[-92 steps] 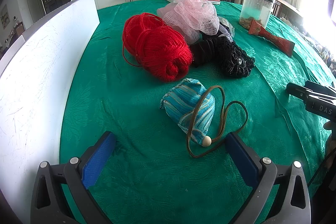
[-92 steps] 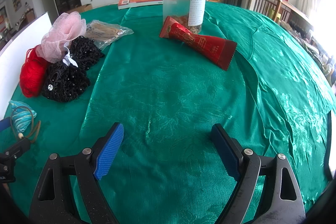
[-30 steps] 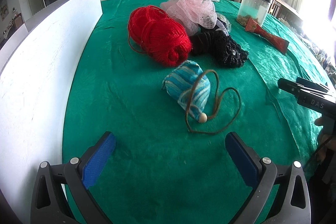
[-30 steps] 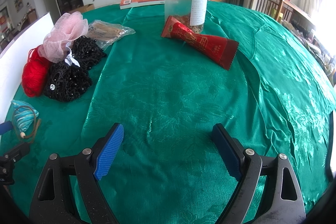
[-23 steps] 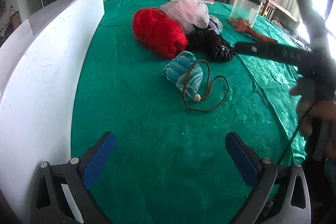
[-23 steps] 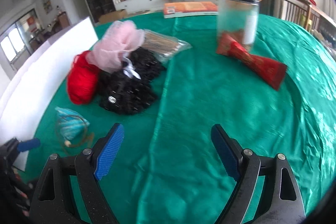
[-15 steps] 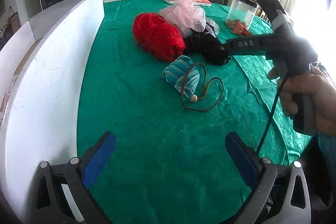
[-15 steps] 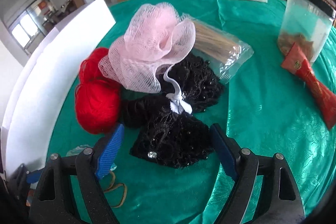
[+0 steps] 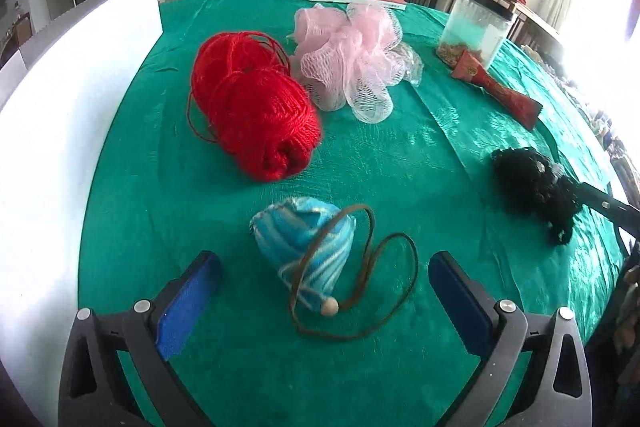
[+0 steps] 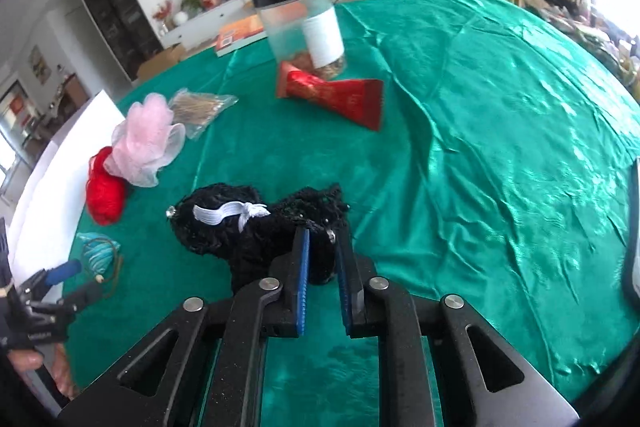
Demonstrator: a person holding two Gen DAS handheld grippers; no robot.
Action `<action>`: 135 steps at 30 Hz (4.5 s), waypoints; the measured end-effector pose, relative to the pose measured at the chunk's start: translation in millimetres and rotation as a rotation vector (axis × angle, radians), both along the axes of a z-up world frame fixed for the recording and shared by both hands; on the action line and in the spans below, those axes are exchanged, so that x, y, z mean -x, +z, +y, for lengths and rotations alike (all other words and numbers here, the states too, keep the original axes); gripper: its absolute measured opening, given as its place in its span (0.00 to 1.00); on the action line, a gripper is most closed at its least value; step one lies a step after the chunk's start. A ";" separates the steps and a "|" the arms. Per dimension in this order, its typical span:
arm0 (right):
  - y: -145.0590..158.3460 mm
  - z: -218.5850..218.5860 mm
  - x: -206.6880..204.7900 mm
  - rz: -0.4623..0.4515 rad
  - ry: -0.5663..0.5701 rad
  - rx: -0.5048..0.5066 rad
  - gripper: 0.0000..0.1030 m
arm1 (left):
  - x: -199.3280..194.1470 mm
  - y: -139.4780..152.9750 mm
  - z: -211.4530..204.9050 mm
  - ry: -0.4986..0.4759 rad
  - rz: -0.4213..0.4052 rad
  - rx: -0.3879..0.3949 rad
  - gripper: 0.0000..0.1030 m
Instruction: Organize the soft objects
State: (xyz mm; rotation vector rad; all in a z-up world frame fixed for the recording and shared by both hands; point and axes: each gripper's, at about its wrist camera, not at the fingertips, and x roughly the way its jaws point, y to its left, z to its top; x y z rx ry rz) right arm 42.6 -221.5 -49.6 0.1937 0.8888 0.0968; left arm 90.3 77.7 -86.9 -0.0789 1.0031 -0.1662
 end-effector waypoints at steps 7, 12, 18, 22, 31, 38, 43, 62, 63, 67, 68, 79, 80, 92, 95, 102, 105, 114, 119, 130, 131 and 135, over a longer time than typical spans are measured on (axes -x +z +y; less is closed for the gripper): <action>35.2 50.2 -12.8 -0.084 0.347 0.168 0.80 | 0.5 2.4 -7.5 -0.052 -0.057 -0.093 0.47; -20.6 90.4 -41.8 0.099 0.548 0.368 0.60 | 10.4 13.8 8.9 -0.039 -0.049 0.006 0.47; 5.1 7.5 -59.5 0.067 0.166 0.089 0.32 | 21.7 43.4 25.0 -0.032 -0.091 0.111 0.47; 17.0 -52.9 -65.3 0.036 -0.082 0.013 0.32 | 25.3 68.8 28.3 -0.035 -0.133 0.161 0.47; 45.4 -82.6 -86.3 0.019 -0.175 -0.058 0.32 | 43.9 146.1 89.0 0.024 -0.259 0.189 0.47; 108.1 84.0 -77.7 -0.025 0.232 -0.272 0.32 | 80.2 163.1 203.0 0.245 -0.271 0.032 0.47; 138.4 246.6 -52.7 0.011 0.568 -0.402 0.32 | 106.7 148.6 269.7 0.440 -0.238 -0.069 0.58; 12.4 156.8 -22.2 -0.066 0.287 0.247 0.73 | 83.6 104.6 98.8 0.087 -0.143 0.163 1.00; 1.8 132.4 -19.8 -0.050 0.241 0.252 0.73 | 77.8 90.9 73.8 0.036 -0.108 0.153 1.00; -17.4 75.0 -21.1 -0.015 0.118 0.245 0.73 | 47.4 43.6 1.9 -0.048 -0.047 0.051 1.00; -16.8 70.2 -17.7 -0.016 0.102 0.250 0.73 | 37.8 33.7 -9.5 -0.054 -0.041 0.014 1.00; -31.5 66.5 -36.6 -0.002 0.045 0.222 0.77 | -13.1 -8.3 -39.0 -0.026 -0.061 -0.116 1.00; -32.2 68.1 -36.8 0.001 0.047 0.231 0.79 | -13.3 -8.8 -39.0 -0.026 -0.062 -0.115 1.00; -34.8 68.1 -38.8 0.011 0.037 0.227 0.86 | -12.4 -8.3 -36.9 -0.026 -0.063 -0.114 1.00; -34.8 68.1 -38.8 0.011 0.037 0.227 0.87 | -12.3 -8.4 -36.9 -0.026 -0.063 -0.114 1.00; -34.7 68.2 -38.7 0.011 0.037 0.227 0.87 | -12.6 -8.4 -36.4 -0.026 -0.063 -0.114 1.00; -34.7 68.2 -38.6 0.011 0.036 0.227 0.87 | -12.5 -8.4 -36.4 -0.026 -0.063 -0.114 1.00; -34.6 68.3 -38.5 0.011 0.036 0.227 0.87 | -12.4 -8.5 -36.3 -0.026 -0.063 -0.114 1.00; -34.6 68.2 -38.4 0.011 0.036 0.227 0.87 | -12.0 -8.7 -36.7 -0.026 -0.063 -0.114 1.00; -34.6 68.4 -38.2 0.011 0.036 0.227 0.87 | -12.1 -8.7 -36.2 -0.026 -0.063 -0.114 1.00; -34.7 68.5 -38.2 0.011 0.036 0.227 0.87 | -12.0 -8.7 -36.1 -0.026 -0.063 -0.114 1.00; -34.6 68.1 -38.2 0.011 0.036 0.227 0.87 | -11.8 -8.8 -36.3 -0.026 -0.063 -0.114 1.00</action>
